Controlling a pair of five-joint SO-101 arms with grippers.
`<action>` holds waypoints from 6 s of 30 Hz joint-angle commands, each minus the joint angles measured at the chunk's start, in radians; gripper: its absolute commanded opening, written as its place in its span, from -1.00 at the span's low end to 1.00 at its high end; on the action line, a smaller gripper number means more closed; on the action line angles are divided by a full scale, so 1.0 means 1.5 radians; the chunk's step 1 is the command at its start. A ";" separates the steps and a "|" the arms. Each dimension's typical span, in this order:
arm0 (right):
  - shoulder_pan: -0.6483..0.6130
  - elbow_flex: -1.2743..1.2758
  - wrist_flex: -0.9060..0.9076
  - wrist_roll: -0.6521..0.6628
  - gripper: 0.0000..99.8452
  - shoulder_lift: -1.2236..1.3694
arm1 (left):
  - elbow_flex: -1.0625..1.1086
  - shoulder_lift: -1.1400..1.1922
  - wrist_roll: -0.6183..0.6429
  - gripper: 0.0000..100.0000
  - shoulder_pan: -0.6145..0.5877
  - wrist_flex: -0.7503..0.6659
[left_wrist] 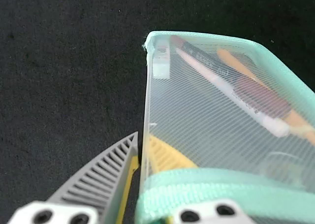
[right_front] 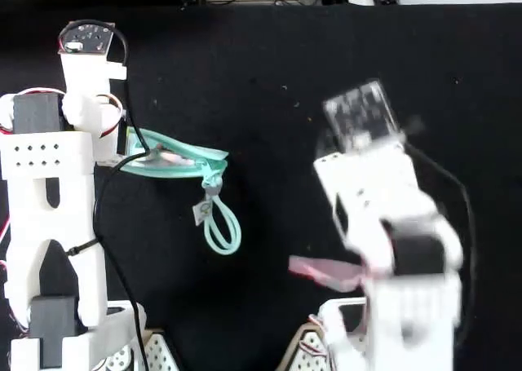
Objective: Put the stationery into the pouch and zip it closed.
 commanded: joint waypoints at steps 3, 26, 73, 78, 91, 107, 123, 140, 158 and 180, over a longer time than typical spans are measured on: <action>0.053 0.061 -0.070 0.129 -0.54 0.220 | 0.011 0.007 -0.004 -0.94 -0.001 0.004; 0.092 -0.236 -0.100 0.232 -0.62 0.806 | 0.011 0.007 -0.005 -0.94 -0.001 0.004; -0.152 -0.076 -0.036 0.004 -0.65 0.695 | 0.011 0.007 -0.005 -0.94 -0.001 0.004; -0.152 -0.128 -0.036 0.004 -0.64 0.752 | 0.011 0.007 -0.005 -0.94 -0.001 0.004; -0.149 -0.156 -0.029 0.029 -0.95 0.760 | 0.011 0.007 -0.005 -0.94 -0.001 0.004; -0.265 -0.154 0.026 -0.054 -0.98 0.050 | 0.012 0.007 -0.005 -0.94 0.001 0.004; -0.592 0.253 -0.663 -0.063 -0.97 -0.255 | 0.022 0.007 -0.004 -0.94 0.004 0.005; -0.472 0.285 -0.761 -0.062 -0.97 0.025 | 0.021 0.007 -0.005 -0.94 0.004 0.005; -0.538 -0.070 -0.194 -0.089 -0.50 0.037 | 0.022 0.007 -0.005 -0.94 0.002 0.005; -0.504 0.019 -0.092 -0.092 -0.50 0.036 | 0.022 0.007 -0.005 -0.94 0.001 0.005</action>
